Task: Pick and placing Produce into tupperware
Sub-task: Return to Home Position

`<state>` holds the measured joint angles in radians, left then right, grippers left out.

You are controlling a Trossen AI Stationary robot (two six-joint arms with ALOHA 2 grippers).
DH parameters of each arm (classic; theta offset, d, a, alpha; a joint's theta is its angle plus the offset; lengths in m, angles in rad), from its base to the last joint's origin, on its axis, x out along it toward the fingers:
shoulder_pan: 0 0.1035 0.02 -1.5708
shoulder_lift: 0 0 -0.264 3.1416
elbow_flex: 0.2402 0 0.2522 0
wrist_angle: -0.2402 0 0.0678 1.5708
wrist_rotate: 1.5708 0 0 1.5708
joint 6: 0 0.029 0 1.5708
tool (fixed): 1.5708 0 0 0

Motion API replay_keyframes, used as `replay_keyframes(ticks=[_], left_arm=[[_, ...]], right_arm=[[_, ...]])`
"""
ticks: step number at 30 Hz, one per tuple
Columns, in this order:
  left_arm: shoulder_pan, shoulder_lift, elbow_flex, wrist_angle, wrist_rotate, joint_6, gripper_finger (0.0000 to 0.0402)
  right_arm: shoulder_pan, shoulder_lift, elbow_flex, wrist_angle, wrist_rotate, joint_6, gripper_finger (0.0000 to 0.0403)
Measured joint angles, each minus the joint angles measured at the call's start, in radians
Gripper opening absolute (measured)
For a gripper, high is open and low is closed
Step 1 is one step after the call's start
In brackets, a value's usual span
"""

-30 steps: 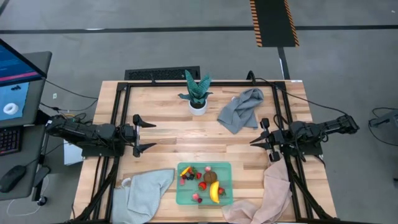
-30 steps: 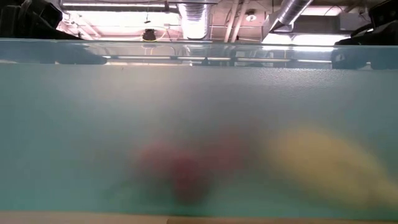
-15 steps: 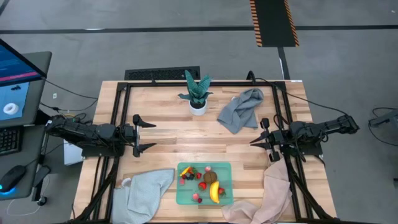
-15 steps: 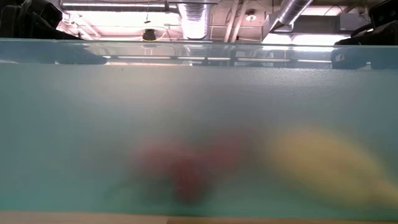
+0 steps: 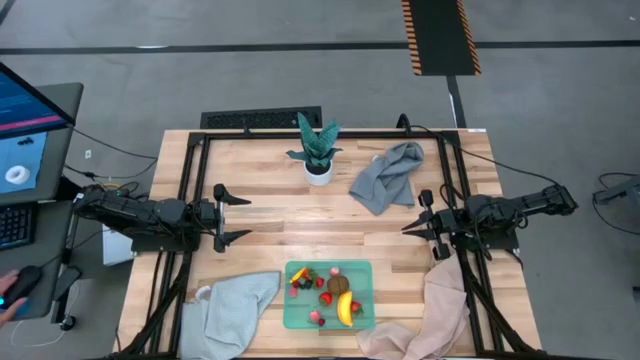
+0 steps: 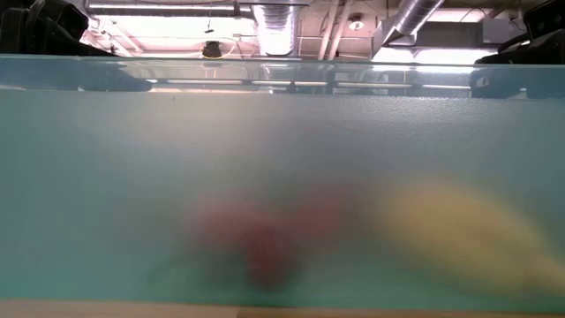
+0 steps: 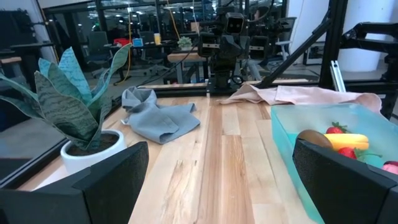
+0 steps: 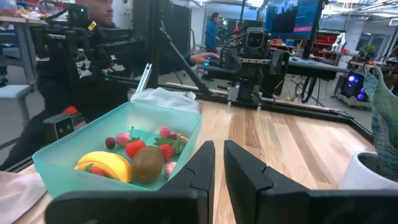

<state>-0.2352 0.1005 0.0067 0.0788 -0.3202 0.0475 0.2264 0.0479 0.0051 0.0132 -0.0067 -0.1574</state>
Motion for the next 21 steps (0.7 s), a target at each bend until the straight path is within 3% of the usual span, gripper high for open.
replay_keyframes(ticks=[21], left_arm=[[0.0, 0.0, 0.0, 0.0, 0.0, -0.004, 0.0387]], right_arm=[[0.0, 0.0, 0.0, 0.0, 0.0, 0.0, 0.0059]])
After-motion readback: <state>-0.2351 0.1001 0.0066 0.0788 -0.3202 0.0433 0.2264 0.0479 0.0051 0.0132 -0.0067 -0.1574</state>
